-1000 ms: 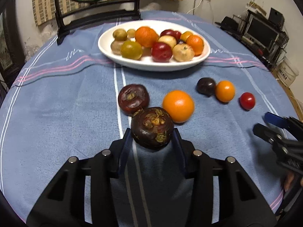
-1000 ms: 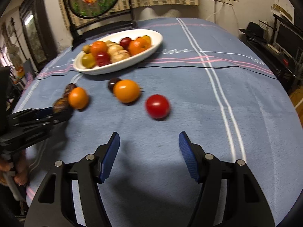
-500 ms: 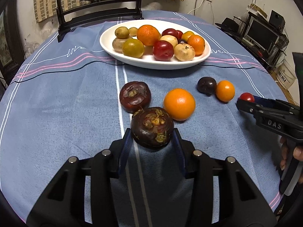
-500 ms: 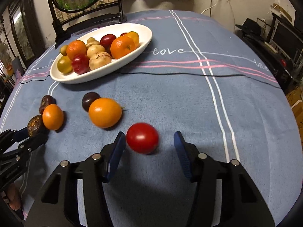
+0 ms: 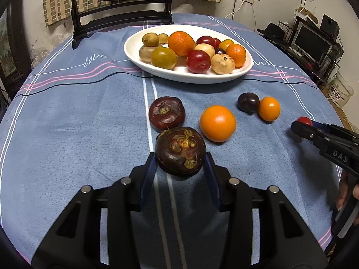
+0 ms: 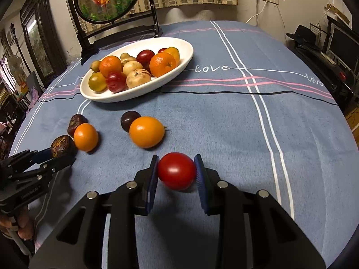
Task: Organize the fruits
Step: 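Grasp a dark mangosteen with the left gripper while the right grasps the red tomato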
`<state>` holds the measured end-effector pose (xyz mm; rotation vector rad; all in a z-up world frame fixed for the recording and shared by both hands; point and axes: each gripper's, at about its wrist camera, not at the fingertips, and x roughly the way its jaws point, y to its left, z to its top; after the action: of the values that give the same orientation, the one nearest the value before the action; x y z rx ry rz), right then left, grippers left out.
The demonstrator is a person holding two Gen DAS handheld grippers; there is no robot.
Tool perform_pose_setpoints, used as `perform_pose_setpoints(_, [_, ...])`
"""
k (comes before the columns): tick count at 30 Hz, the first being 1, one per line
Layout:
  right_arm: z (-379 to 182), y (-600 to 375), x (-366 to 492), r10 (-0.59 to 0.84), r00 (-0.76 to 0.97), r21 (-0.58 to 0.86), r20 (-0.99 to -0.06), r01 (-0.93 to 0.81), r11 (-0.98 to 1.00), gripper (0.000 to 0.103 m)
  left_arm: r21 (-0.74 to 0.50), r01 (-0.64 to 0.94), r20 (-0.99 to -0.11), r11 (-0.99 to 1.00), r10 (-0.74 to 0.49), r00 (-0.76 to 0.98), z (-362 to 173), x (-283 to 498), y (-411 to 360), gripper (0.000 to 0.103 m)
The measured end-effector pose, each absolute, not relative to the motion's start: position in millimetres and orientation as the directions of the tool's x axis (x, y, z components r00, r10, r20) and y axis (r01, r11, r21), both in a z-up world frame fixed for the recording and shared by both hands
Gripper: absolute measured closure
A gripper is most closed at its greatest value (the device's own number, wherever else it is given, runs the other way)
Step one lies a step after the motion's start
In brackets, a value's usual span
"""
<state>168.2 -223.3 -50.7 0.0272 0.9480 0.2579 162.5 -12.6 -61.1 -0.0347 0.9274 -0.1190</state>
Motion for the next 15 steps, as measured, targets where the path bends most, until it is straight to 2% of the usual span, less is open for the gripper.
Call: perform_pose_setpoints(15, [-19.8, -212.8, 153.3, 0.300, 0.606, 0.162, -0.737, -0.272, 0.948, 0.071, -0.069, 0.105, -0.755, 0.992, -0.121, 0.645, -28.6, 152.4, -5.6, 0.059])
